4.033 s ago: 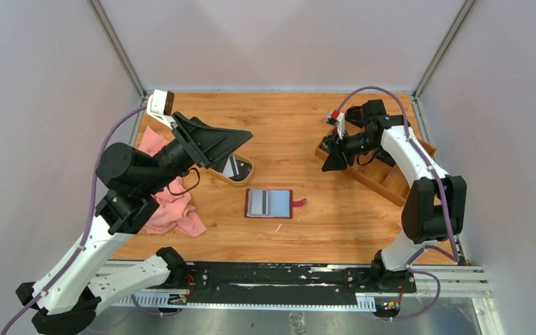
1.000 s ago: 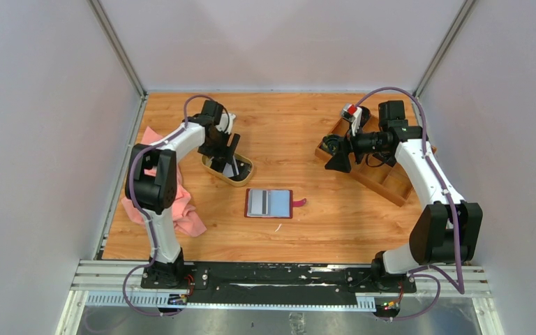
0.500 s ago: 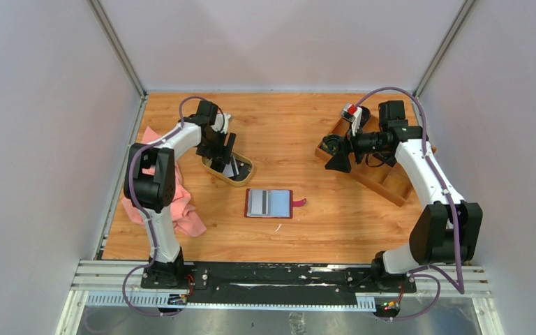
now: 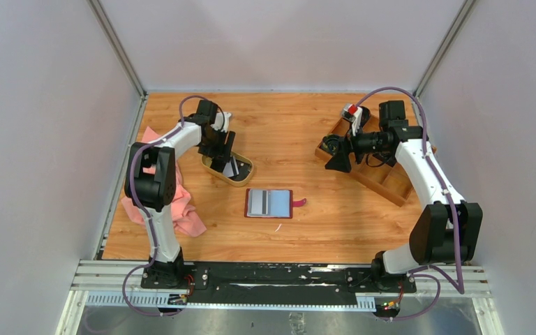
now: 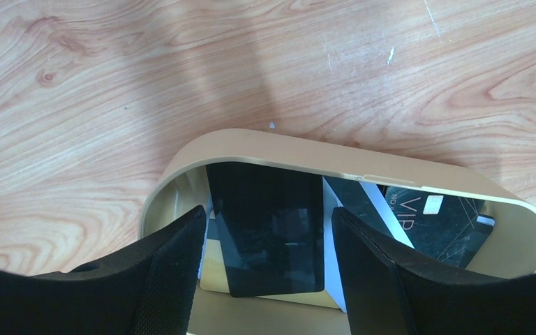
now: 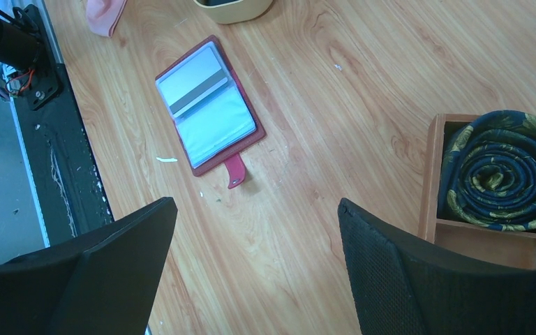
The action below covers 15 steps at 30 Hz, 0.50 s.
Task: Put the credit cards into the card holder
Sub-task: Move the storage box to the center of the board.
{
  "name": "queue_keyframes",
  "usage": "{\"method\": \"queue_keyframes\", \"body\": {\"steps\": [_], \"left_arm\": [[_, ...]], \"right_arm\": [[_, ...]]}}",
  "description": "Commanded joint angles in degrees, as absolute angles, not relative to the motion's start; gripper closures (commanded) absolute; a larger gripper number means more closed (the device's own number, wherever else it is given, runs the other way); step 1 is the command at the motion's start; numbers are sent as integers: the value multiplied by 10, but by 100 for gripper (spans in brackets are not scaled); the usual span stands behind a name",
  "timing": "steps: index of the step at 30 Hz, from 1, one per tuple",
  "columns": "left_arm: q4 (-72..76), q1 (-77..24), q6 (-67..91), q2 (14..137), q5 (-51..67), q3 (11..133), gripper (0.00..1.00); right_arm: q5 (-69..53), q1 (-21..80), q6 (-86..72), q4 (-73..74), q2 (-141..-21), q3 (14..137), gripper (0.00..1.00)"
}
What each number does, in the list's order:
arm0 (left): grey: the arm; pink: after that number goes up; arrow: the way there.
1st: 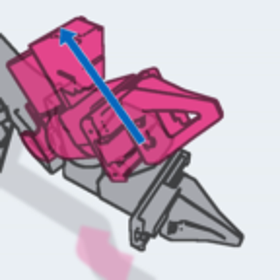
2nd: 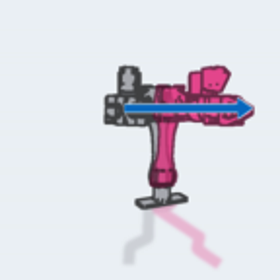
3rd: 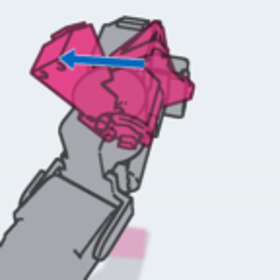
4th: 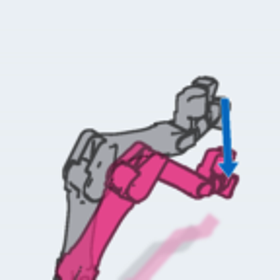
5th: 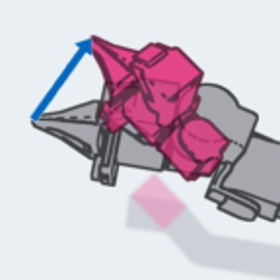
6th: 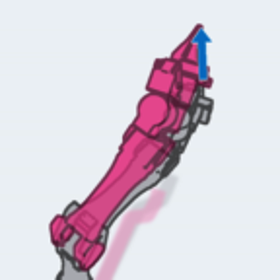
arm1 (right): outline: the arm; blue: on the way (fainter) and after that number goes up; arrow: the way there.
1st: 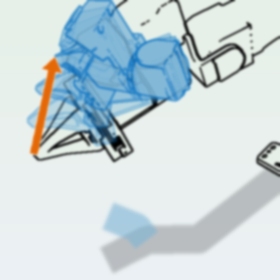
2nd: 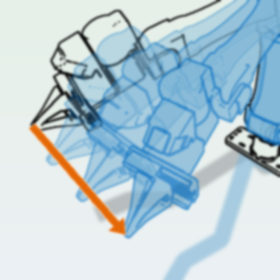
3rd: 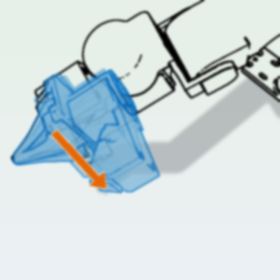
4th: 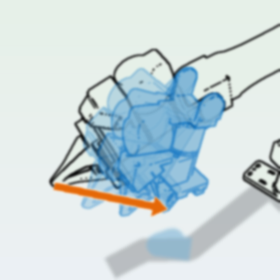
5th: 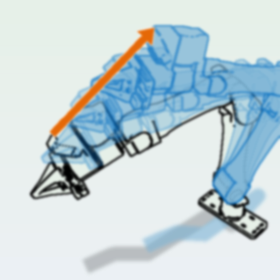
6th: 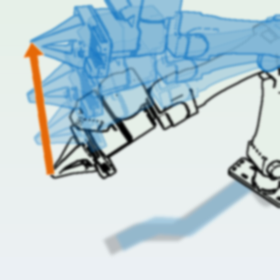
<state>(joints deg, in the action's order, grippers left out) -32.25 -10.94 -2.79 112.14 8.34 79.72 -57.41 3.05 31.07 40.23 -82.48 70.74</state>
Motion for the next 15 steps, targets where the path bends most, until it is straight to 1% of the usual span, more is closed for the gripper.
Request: {"method": "queue_keyframes", "body": {"steps": [1, 7, 11, 15], "left_arm": [[-348, -109, -27, 1155, 97, 785, 34], [-344, -109, -24, 1148, 114, 785, 39], [-331, -109, -18, 1138, 130, 779, 48], [-326, -109, -15, 1130, 133, 777, 52]], "right_arm": [[-590, 19, 317, 405, -827, 700, 11], [-593, 17, 317, 405, -826, 699, 11], [-595, 15, 317, 406, -825, 699, 11], [-595, 14, 317, 405, -825, 700, 11]]}}
